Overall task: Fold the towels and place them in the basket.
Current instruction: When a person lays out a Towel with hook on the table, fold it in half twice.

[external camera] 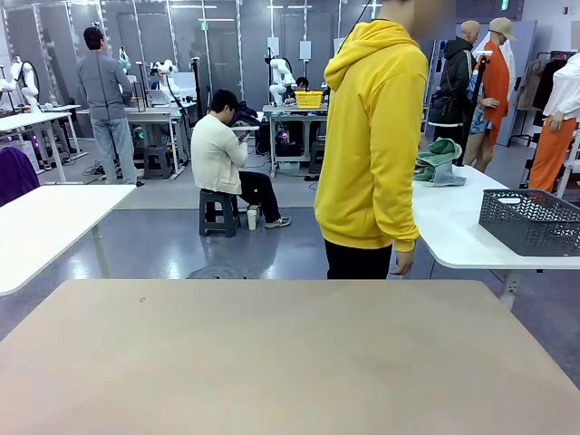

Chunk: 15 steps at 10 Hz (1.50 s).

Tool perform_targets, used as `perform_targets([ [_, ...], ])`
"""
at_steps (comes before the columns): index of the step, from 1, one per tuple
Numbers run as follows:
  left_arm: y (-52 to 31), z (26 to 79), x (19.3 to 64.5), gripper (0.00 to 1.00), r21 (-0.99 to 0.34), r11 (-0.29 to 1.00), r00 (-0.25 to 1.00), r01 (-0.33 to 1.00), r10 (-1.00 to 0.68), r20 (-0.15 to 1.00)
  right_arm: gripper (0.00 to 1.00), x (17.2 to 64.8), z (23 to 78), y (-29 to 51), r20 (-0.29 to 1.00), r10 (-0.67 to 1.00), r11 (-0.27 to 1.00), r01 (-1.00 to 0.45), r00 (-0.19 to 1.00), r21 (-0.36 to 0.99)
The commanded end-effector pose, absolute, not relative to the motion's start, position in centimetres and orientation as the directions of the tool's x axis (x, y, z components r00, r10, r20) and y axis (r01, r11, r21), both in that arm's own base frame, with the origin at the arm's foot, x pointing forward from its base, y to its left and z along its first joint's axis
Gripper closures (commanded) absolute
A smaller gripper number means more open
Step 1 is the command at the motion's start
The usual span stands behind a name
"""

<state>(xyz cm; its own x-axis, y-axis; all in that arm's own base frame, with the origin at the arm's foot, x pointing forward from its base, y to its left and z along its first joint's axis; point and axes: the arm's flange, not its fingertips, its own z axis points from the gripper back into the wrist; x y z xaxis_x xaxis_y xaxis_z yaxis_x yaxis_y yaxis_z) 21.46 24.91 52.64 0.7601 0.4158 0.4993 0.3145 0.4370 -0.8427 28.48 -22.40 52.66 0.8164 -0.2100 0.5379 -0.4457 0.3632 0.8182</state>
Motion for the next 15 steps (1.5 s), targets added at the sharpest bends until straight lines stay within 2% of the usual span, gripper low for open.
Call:
perform_targets([
  [1, 25.07, 53.0, 21.51, 0.0, -0.838, 0.434, 0.756, 0.332, 0.409, 0.511, 0.0, 28.42, 52.73, -22.5, 0.549, -0.205, 0.358, -0.46, 0.81, 0.812],
  [15, 25.07, 53.0, 21.51, 0.0, -0.838, 0.434, 0.756, 0.332, 0.409, 0.511, 0.0, 28.42, 52.73, -22.5, 0.549, -0.205, 0.358, -0.46, 0.81, 0.812],
])
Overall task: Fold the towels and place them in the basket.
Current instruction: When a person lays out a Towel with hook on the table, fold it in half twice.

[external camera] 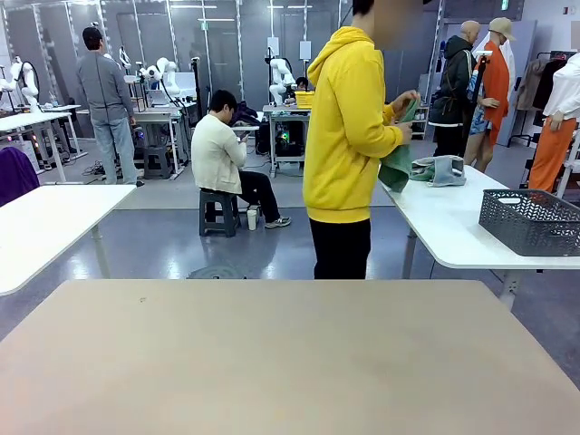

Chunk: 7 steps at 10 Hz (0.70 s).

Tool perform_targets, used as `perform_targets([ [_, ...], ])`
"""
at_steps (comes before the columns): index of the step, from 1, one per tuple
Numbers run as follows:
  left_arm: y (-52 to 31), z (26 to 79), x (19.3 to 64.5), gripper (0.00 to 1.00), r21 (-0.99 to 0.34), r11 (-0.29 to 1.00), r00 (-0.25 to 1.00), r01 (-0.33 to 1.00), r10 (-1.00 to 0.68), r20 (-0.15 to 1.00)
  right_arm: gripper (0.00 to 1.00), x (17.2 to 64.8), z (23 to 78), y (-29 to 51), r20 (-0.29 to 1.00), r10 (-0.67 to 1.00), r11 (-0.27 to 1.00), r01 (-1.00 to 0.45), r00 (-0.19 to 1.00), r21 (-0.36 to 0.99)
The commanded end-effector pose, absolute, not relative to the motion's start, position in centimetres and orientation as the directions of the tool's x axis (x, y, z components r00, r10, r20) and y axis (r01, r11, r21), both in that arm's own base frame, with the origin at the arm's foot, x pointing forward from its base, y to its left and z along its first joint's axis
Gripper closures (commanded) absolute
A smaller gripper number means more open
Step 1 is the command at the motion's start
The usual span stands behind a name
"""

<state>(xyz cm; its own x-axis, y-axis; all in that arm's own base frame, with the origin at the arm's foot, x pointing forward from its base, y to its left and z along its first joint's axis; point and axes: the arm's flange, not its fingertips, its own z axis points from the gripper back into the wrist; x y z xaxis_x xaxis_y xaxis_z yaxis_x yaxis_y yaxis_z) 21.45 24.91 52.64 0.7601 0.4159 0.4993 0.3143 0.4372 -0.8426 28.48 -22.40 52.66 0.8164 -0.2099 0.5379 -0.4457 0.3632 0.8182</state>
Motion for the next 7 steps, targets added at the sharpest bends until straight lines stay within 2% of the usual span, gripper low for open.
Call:
perform_targets([
  [1, 25.07, 53.0, 21.51, 0.0, -0.838, 0.434, 0.756, 0.332, 0.409, 0.511, 0.0, 28.42, 52.73, -22.5, 0.549, -0.205, 0.358, -0.46, 0.81, 0.812],
  [7, 25.07, 53.0, 21.51, 0.0, -0.838, 0.434, 0.756, 0.332, 0.409, 0.511, 0.0, 28.42, 52.73, -22.5, 0.549, -0.205, 0.358, -0.46, 0.81, 0.812],
])
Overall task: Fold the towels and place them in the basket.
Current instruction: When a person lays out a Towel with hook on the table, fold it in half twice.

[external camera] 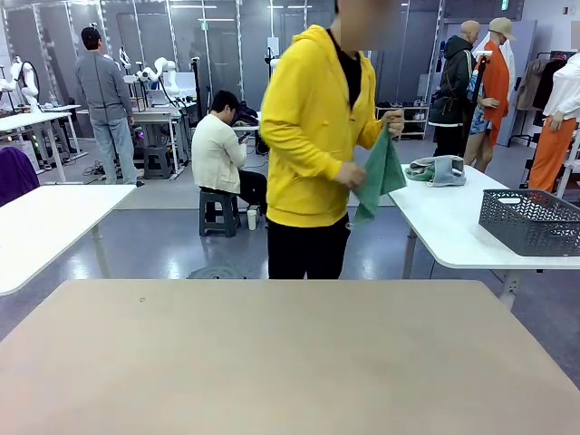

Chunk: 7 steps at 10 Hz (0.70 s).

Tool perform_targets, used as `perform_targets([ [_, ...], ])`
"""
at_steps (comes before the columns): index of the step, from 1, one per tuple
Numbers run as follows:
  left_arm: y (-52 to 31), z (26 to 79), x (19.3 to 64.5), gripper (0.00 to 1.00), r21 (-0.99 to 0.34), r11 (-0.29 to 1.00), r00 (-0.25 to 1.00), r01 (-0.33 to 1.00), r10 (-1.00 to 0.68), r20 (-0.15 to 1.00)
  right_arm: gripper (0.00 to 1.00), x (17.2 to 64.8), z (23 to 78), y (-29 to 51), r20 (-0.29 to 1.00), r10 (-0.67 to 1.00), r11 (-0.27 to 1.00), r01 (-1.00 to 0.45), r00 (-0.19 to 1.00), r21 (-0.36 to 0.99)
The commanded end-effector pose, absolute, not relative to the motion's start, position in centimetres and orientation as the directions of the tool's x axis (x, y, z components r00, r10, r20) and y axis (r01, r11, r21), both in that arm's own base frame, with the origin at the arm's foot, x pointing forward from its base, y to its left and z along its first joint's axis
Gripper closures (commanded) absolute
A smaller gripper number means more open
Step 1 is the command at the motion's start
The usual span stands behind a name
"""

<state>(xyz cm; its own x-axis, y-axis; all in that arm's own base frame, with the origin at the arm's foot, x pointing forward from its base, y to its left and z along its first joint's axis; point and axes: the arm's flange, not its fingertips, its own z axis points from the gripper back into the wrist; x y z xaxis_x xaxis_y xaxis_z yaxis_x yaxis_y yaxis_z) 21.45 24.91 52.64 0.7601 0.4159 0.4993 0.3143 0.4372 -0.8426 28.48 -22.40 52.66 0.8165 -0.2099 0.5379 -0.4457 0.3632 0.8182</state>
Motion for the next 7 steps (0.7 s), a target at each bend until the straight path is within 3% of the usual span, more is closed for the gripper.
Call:
perform_targets([
  [1, 25.07, 53.0, 21.51, 0.0, -0.838, 0.434, 0.756, 0.332, 0.409, 0.511, 0.0, 28.42, 52.73, -22.5, 0.549, -0.205, 0.358, -0.46, 0.81, 0.812],
  [7, 25.07, 53.0, 21.51, 0.0, -0.838, 0.434, 0.756, 0.332, 0.409, 0.511, 0.0, 28.42, 52.73, -22.5, 0.549, -0.205, 0.358, -0.46, 0.81, 0.812],
])
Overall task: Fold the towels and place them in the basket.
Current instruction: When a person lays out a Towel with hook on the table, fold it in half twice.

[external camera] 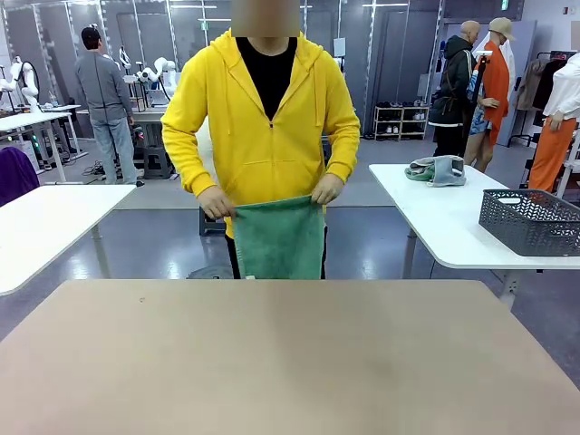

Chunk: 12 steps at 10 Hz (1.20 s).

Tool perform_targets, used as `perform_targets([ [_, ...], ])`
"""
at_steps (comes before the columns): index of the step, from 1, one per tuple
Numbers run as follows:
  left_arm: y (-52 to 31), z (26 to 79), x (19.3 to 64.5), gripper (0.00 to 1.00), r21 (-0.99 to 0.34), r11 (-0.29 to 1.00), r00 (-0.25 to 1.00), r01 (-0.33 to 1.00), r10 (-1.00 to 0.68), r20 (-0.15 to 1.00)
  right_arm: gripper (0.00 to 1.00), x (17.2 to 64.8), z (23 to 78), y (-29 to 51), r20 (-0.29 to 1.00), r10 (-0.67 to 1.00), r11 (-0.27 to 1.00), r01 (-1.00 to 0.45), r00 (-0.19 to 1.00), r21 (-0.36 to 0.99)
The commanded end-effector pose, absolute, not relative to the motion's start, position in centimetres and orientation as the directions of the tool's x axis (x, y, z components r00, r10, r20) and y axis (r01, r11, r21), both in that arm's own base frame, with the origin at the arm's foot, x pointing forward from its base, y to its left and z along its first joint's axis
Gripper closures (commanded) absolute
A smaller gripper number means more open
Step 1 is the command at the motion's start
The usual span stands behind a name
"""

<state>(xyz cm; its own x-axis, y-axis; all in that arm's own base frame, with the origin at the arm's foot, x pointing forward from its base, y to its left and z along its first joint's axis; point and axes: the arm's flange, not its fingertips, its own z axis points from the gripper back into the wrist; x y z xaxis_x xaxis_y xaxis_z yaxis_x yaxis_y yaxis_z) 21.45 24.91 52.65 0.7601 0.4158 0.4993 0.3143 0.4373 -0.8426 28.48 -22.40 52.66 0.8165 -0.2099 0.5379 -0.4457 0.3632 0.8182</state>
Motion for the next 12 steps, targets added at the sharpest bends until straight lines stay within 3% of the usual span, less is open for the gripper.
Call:
perform_targets([
  [1, 25.07, 53.0, 21.51, 0.0, -0.838, 0.434, 0.756, 0.332, 0.409, 0.511, 0.0, 28.42, 52.73, -22.5, 0.549, -0.205, 0.358, -0.46, 0.81, 0.812],
  [12, 25.07, 53.0, 21.51, 0.0, -0.838, 0.434, 0.756, 0.332, 0.409, 0.511, 0.0, 28.42, 52.73, -22.5, 0.549, -0.205, 0.358, -0.46, 0.81, 0.812],
])
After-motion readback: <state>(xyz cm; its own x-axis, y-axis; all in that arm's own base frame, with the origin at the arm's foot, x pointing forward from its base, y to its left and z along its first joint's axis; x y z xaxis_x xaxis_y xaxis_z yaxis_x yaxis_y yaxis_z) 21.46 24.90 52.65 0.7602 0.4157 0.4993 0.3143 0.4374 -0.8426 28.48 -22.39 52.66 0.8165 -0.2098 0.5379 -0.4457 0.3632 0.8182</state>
